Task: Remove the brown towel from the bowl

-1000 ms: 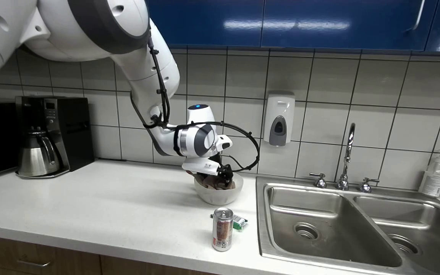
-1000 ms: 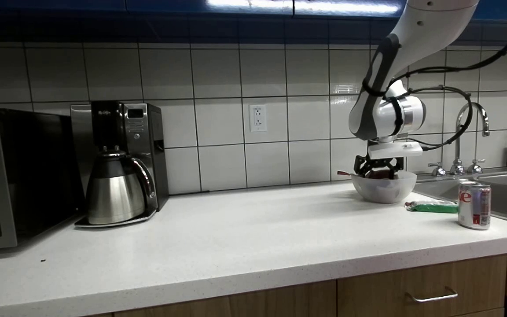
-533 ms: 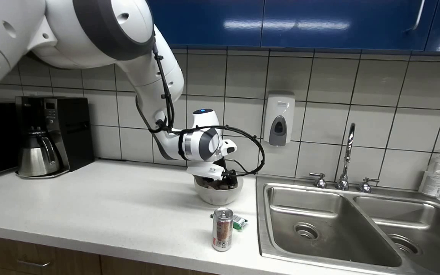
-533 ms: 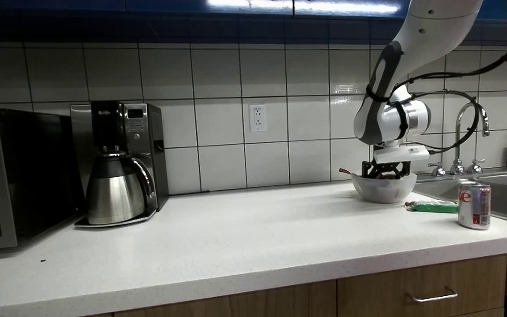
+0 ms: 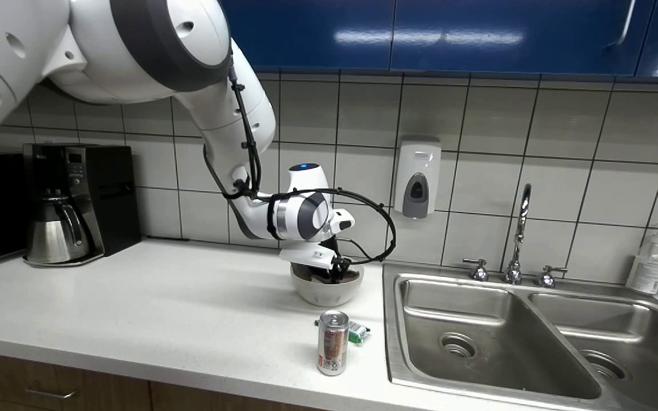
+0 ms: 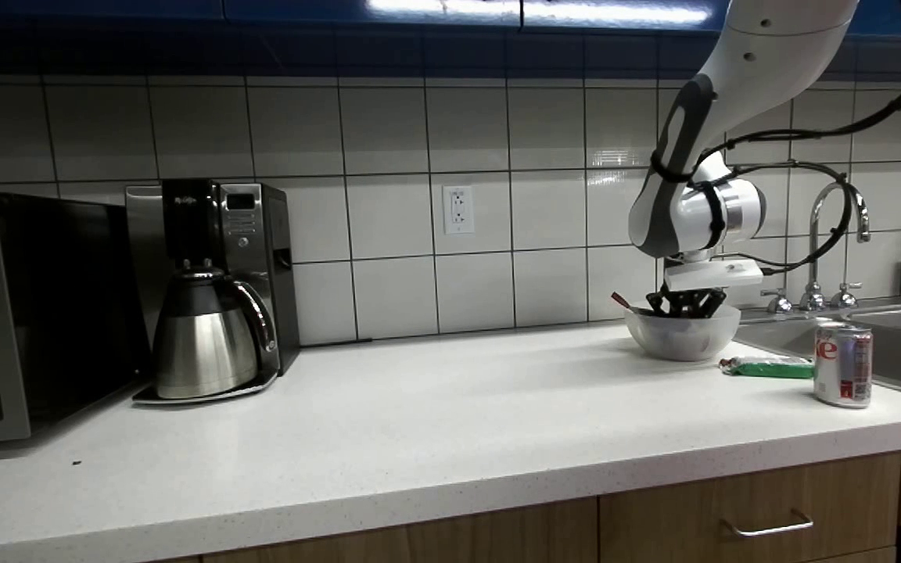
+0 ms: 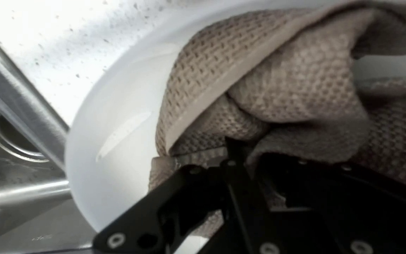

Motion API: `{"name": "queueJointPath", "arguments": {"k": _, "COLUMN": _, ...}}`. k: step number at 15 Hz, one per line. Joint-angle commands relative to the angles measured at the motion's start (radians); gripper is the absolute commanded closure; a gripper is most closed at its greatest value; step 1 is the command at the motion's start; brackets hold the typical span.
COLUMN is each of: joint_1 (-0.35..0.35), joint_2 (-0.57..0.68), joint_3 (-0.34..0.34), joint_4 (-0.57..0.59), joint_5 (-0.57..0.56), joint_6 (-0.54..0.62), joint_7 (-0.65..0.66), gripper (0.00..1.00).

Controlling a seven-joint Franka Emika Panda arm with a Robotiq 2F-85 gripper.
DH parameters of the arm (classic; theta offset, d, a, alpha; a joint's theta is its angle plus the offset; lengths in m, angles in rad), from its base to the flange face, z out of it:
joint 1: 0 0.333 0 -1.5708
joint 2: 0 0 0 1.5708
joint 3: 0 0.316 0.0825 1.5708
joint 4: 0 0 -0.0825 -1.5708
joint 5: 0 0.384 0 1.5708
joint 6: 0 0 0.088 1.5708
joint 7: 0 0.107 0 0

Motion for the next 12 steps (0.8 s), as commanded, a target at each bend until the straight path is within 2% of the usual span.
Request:
{"name": "queueJointPath", "arguments": {"k": 1, "joint_1": -0.019, "joint_2": -0.012, "joint_3": 0.013, "joint_4": 0.007, "joint_5": 0.021, "joint_6": -0.026, "joint_7": -0.001, "gripper": 0.99}}
{"name": "queueJointPath", "arguments": {"k": 8, "joint_1": -0.002, "joint_2": -0.064, "joint_3": -0.004, "joint_4": -0.04, "joint_5": 0.013, "joint_6": -0.005, "joint_7": 0.007, "gripper": 0.99}}
{"name": "queueJointPath", "arguments": {"k": 12, "joint_1": 0.027, "joint_2": -0.166, "joint_3": -0.024, "joint_4": -0.111, "joint_5": -0.005, "joint_6": 0.027, "joint_7": 0.018, "gripper": 0.99}}
